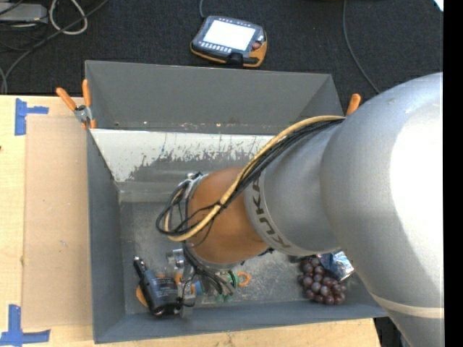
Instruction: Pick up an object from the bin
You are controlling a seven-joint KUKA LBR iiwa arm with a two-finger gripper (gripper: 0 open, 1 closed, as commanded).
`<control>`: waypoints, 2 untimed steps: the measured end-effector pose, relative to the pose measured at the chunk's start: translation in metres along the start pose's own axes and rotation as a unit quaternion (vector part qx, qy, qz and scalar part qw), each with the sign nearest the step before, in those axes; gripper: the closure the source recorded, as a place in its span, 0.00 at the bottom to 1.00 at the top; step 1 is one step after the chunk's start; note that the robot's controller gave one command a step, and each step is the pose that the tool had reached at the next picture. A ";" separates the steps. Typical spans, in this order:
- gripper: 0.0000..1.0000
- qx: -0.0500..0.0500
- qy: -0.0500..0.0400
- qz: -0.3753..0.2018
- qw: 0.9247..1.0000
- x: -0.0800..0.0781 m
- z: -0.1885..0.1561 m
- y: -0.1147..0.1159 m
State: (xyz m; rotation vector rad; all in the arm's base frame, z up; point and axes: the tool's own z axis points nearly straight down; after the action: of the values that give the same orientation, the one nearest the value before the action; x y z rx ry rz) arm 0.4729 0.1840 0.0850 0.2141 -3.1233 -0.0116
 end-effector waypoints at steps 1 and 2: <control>1.00 -0.001 -0.004 -0.009 1.000 -0.031 0.013 0.016; 1.00 -0.001 -0.004 -0.009 1.000 -0.031 0.013 0.016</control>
Offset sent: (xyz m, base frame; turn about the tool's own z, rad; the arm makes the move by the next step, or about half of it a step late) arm 0.0000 0.0000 0.0000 0.0000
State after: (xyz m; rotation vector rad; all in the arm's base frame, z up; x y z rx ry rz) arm 0.5012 0.2037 0.0717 0.2434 -3.1294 -0.0151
